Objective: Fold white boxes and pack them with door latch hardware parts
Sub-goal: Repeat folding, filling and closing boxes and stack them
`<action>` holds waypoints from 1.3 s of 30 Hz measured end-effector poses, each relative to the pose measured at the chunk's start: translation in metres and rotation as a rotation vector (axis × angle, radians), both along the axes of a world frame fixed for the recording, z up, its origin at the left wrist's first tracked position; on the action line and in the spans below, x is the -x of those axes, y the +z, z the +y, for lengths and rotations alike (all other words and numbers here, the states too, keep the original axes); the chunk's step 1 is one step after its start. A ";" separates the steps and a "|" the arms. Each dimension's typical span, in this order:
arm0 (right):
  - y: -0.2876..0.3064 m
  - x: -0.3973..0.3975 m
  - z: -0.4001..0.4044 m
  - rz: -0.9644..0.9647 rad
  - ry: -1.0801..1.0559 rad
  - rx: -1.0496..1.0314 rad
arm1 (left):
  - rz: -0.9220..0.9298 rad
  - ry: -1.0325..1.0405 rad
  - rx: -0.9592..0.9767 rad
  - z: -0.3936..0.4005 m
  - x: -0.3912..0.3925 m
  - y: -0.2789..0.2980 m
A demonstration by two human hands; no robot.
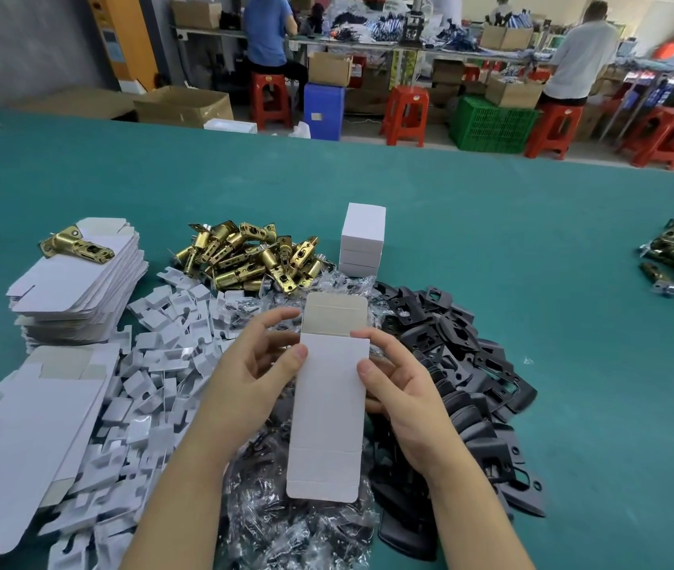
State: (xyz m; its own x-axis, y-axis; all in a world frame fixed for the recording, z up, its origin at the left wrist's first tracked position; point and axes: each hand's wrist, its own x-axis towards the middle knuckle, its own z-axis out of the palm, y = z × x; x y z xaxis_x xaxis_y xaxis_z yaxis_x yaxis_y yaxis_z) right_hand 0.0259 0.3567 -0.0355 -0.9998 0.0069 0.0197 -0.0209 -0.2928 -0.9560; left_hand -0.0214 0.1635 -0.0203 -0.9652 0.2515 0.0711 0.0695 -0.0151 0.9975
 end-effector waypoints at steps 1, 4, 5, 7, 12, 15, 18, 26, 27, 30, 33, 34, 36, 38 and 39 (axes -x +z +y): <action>0.001 0.000 0.000 -0.004 -0.001 0.006 | 0.005 -0.012 0.000 0.001 -0.001 0.000; 0.001 -0.001 0.000 -0.010 0.003 0.008 | 0.000 -0.021 -0.001 0.002 -0.003 0.001; 0.001 -0.001 0.000 -0.012 0.006 0.006 | -0.001 -0.020 -0.002 0.002 -0.003 0.001; 0.001 -0.001 0.000 -0.017 0.010 0.003 | -0.002 -0.019 0.010 0.002 -0.002 -0.001; -0.002 0.000 0.001 -0.029 -0.015 0.030 | -0.033 -0.019 0.013 0.003 -0.002 -0.002; -0.005 0.003 0.002 -0.016 -0.060 0.038 | -0.029 -0.028 0.010 0.005 -0.004 -0.002; -0.006 0.004 0.003 0.009 -0.074 0.049 | -0.029 -0.025 0.006 0.005 -0.003 -0.003; -0.007 0.003 0.001 0.030 -0.140 0.038 | -0.013 0.073 -0.059 0.004 0.003 -0.010; -0.007 0.004 0.001 0.027 -0.139 0.032 | -0.009 0.062 -0.060 0.004 0.003 -0.011; -0.006 0.004 0.002 0.017 -0.134 0.004 | 0.031 0.009 -0.003 0.004 0.002 -0.008; -0.006 0.004 0.000 0.015 -0.125 -0.012 | 0.037 0.004 0.054 0.004 0.002 -0.008; -0.006 0.004 0.000 0.017 -0.129 -0.033 | 0.036 0.009 0.079 0.004 0.002 -0.009; -0.006 0.003 0.000 0.024 -0.130 -0.069 | 0.034 0.011 0.108 0.004 0.003 -0.011; -0.005 0.003 0.000 0.026 -0.121 -0.084 | 0.022 0.005 0.097 0.002 0.003 -0.009; -0.004 0.002 -0.001 0.025 -0.116 -0.096 | 0.028 0.000 0.088 0.002 0.003 -0.009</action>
